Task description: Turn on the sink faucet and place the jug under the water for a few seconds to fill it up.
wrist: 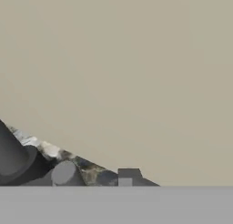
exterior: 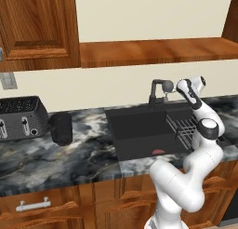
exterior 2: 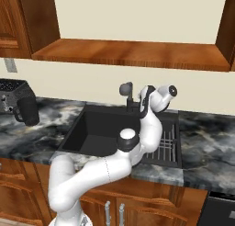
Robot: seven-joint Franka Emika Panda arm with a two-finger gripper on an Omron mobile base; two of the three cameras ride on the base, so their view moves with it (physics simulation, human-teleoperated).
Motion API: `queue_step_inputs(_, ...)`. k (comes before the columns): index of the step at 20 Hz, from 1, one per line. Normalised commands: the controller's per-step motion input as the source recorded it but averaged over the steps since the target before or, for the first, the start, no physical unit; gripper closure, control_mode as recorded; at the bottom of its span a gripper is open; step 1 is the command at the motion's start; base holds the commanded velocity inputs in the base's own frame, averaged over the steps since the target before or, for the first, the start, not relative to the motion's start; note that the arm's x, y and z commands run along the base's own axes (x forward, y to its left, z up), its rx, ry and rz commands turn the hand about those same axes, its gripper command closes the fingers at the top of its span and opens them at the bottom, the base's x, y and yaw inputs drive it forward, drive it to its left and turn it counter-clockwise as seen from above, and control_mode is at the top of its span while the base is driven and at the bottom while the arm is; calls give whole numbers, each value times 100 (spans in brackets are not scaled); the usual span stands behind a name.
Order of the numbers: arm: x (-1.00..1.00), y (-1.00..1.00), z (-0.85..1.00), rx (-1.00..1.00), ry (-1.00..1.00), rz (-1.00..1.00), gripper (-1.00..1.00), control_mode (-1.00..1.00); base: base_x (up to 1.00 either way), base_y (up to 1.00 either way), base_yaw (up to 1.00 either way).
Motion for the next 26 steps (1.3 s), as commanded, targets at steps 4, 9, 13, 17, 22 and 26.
queue_step_inputs(4,4,-48,-46,3,11,-10,100,-100,0,0,0)
queue_step_inputs(9,5,-54,-48,5,10,-11,100,-100,0,0,0)
queue_step_inputs(13,0,-58,-49,6,9,-9,100,-100,0,0,0)
queue_step_inputs(17,0,-59,-51,7,6,-9,100,-100,0,0,0)
queue_step_inputs(22,0,-68,-48,9,1,-7,100,-100,0,0,0)
queue_step_inputs(26,-17,-56,-37,6,0,-5,-100,-100,0,0,0)
